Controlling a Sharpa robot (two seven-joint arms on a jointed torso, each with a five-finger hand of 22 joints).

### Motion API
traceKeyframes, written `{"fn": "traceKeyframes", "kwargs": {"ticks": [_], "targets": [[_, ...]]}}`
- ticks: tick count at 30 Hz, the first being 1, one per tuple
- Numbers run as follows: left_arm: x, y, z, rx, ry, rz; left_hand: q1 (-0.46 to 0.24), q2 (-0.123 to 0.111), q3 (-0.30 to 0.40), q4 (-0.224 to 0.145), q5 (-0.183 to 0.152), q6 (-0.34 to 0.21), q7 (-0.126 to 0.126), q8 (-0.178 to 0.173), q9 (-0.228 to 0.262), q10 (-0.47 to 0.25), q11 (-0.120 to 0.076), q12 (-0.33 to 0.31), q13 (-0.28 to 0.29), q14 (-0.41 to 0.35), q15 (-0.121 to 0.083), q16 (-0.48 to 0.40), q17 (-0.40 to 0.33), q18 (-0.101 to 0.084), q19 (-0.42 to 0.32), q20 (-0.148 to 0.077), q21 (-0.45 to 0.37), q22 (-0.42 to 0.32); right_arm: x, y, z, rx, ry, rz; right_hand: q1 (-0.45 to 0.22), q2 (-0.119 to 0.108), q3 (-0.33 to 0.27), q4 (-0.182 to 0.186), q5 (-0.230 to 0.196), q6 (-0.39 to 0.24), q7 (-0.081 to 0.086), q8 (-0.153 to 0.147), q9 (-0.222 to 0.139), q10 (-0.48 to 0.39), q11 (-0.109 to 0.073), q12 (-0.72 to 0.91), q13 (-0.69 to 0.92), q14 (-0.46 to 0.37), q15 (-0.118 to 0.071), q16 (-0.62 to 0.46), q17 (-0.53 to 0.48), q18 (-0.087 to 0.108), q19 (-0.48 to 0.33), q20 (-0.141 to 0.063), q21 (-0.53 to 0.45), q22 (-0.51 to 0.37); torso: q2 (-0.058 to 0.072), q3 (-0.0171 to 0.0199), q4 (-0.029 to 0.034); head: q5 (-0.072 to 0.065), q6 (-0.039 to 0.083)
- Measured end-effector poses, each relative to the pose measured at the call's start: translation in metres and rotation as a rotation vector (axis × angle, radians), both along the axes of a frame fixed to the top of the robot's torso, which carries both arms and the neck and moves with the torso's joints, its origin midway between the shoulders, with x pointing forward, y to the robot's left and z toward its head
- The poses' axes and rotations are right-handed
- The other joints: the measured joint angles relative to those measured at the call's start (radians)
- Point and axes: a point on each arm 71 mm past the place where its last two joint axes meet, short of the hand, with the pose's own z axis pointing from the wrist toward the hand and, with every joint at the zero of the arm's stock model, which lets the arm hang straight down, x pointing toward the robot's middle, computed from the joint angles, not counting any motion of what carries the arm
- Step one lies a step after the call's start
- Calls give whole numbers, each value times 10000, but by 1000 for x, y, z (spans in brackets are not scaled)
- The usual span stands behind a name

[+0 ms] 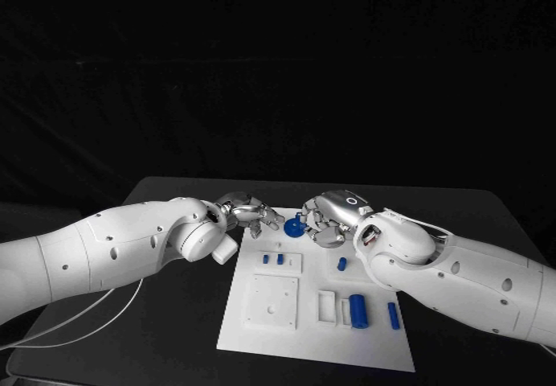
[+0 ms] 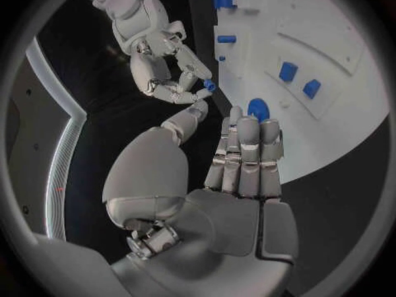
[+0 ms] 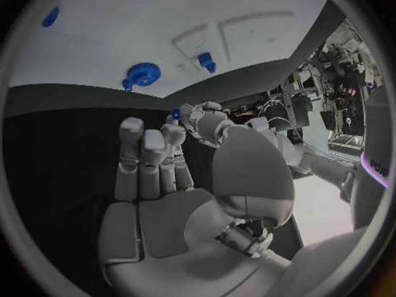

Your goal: Assemble the parts on the task board

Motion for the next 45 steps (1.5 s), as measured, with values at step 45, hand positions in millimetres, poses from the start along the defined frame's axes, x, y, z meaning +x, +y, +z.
{"fn": "traceKeyframes", "kwargs": {"ticks": [45], "targets": [[-7, -14, -9, -3119, 2033, 940, 405, 162, -4, -87, 7, -560, 198, -1, -170, -665, 17, -273, -566, 192, 167, -125, -12, -13, -44, 0, -223, -106, -2, 11, 13, 753, -130, -92, 0, -3, 139, 27, -3, 505, -349, 35, 34, -819, -252, 39, -83, 33, 3, 1, -2, 148, 34, -31, 39, -2, 12, -6, 28, -3, 35]]}}
